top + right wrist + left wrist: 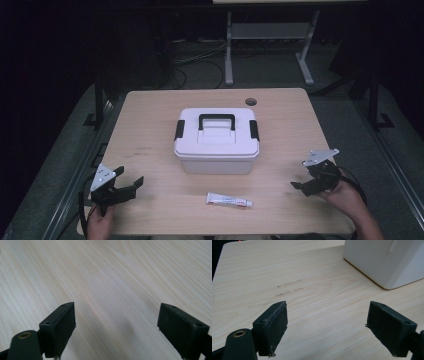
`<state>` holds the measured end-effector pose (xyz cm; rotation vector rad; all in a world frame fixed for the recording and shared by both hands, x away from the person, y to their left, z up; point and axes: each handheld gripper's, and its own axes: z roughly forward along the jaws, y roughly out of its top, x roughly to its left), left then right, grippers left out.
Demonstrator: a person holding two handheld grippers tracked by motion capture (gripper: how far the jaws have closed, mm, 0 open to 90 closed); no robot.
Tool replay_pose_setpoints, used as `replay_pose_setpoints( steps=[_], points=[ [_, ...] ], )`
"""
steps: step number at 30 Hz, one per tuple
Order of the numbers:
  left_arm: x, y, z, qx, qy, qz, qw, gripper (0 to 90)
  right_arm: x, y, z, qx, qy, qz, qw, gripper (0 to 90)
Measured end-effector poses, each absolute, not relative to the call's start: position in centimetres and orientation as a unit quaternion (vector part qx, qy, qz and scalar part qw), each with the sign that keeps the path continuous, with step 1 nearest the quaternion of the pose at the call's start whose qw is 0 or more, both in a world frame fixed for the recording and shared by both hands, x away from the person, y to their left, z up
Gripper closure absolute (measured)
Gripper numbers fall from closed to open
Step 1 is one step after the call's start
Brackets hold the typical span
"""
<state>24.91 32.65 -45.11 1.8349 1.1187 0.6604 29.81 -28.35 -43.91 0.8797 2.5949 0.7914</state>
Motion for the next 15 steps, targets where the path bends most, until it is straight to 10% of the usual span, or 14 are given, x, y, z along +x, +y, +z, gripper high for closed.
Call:
replay_pose_setpoints(
  steps=[15],
  points=[
    [24.8, 32.7, -45.0, 0.740, 0.439, 0.272, 0.431, 16.3, 31.4, -27.2, -42.7, 0.155, 0.971, 0.147, 0.106, 14.8]
  ],
)
